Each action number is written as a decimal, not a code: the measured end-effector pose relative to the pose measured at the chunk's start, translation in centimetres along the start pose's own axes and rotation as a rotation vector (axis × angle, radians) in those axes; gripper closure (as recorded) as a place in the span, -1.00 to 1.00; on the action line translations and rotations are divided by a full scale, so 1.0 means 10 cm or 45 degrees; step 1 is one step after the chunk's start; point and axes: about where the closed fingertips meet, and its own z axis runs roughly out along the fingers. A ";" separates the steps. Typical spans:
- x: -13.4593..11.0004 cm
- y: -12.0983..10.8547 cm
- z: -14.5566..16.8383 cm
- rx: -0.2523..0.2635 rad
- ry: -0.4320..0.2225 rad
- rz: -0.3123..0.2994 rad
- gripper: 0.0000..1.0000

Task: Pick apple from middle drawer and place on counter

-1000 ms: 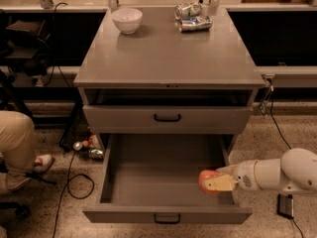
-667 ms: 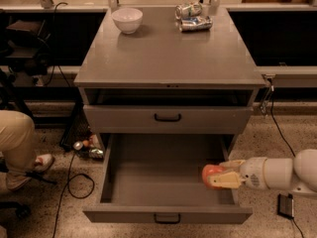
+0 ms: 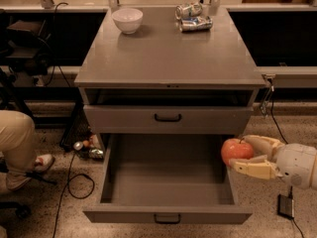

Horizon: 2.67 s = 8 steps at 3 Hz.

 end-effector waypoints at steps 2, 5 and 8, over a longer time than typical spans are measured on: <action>-0.19 -0.08 0.02 0.011 -0.068 -0.046 1.00; -1.80 -0.67 0.22 0.236 -0.340 -0.542 1.00; -2.24 -1.20 1.35 0.220 -0.306 -0.534 1.00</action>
Offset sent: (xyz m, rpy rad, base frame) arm 0.0327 -0.0006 0.0518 0.0496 -0.1975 0.0053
